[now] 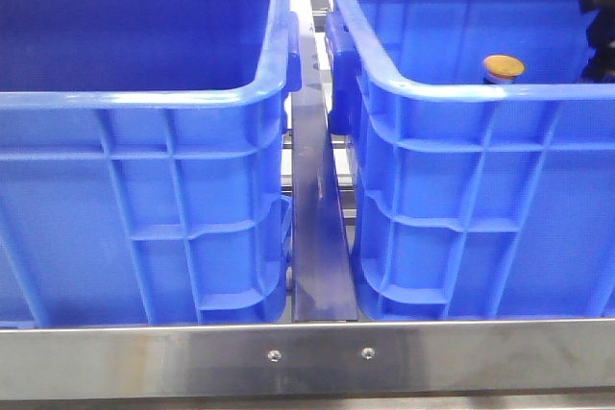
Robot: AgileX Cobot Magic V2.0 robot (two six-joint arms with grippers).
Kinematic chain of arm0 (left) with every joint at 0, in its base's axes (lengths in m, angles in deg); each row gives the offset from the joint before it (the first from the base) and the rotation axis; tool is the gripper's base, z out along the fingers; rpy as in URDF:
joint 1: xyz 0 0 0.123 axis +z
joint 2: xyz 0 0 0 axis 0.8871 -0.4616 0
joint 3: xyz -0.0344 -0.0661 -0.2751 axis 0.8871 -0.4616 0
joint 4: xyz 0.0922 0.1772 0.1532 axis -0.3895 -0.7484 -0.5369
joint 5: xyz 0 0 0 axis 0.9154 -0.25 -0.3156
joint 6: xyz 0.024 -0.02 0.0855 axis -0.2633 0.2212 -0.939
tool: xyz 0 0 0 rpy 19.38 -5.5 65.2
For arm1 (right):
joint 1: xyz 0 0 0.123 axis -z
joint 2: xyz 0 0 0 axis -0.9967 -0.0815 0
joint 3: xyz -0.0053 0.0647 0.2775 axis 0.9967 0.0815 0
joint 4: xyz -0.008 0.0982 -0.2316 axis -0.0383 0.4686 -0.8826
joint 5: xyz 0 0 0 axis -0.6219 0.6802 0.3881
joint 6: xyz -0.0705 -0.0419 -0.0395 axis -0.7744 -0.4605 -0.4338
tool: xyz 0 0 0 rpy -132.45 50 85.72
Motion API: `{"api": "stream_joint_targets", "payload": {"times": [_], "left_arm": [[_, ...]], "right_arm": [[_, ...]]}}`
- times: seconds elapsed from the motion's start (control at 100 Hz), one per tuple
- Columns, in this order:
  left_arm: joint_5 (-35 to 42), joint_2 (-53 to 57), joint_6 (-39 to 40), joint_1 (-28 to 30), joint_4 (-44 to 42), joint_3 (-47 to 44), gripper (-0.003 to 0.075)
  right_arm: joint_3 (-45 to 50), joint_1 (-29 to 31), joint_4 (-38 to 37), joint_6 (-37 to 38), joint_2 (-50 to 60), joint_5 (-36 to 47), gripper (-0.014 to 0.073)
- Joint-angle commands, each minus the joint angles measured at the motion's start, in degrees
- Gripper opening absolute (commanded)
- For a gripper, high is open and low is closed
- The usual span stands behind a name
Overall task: Pick red and yellow buttons and place in box
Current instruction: 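Release with the left gripper, lower the red button into the other crate with the right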
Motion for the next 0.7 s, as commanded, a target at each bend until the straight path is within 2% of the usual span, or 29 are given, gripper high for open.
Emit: {"api": "stream_joint_targets", "payload": {"times": [0.0,0.43,0.5,0.69], "left_arm": [[3.7,2.5,0.0,-0.5,0.2,2.1,0.0567],[4.1,2.5,0.0,-0.5,0.2,2.1,0.0567],[4.1,2.5,0.0,-0.5,0.2,2.1,0.0567],[4.1,2.5,0.0,-0.5,0.2,2.1,0.0567]], "right_arm": [[-2.2,0.1,0.8,-2.1,1.3,0.4,0.0109],[-2.2,0.1,0.8,-3.1,-0.3,-0.9,0.0132],[-2.2,0.1,0.8,-3.1,-0.3,-2.1,0.0198],[-2.2,0.1,0.8,-3.1,-0.3,-3.5,0.0482]]}}
